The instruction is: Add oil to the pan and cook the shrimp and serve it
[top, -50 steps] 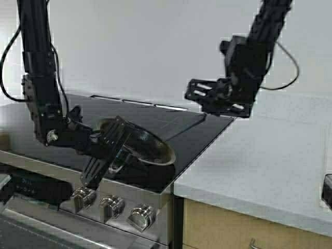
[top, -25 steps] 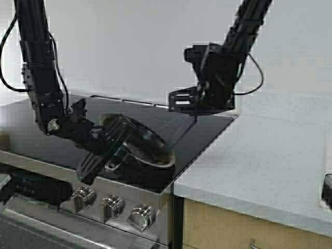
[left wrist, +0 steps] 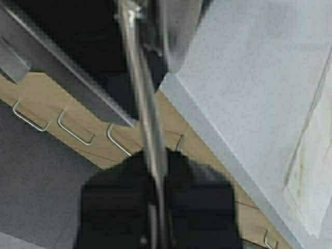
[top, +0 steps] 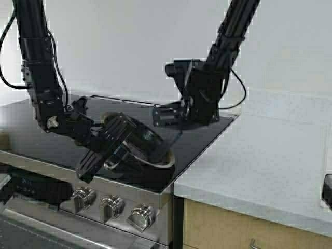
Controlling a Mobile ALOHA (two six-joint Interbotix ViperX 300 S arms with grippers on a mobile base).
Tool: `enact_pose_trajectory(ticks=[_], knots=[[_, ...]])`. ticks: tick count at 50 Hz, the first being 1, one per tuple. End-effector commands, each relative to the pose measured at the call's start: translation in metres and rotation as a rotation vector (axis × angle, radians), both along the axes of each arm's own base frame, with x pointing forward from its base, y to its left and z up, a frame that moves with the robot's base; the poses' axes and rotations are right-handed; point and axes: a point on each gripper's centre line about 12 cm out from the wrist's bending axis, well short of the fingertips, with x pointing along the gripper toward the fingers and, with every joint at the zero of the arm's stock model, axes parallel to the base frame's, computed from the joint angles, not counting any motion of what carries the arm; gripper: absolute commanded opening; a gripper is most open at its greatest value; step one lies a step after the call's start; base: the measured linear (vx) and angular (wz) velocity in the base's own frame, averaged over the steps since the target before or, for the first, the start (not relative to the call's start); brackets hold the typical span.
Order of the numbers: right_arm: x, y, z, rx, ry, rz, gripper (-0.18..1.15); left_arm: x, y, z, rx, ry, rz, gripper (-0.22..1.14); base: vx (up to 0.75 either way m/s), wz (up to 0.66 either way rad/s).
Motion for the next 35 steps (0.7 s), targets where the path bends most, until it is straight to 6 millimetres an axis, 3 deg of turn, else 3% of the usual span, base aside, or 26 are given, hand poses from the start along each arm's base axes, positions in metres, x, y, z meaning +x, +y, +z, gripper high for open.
enact_pose_trajectory(ticks=[1, 24, 35], knots=[[-0.018, 0.011, 0.003, -0.009, -0.005, 0.042, 0.09, 0.013, -0.006, 0.023, -0.033, -0.072, 0.010, 0.03, 0.00, 0.00], [-0.090, 0.022, -0.024, -0.105, 0.092, 0.174, 0.09, 0.023, -0.007, 0.032, -0.051, -0.098, 0.045, 0.03, 0.00, 0.00], [-0.095, 0.025, -0.024, -0.096, 0.098, 0.170, 0.09, 0.022, -0.008, 0.032, -0.042, -0.100, 0.033, 0.03, 0.00, 0.00]])
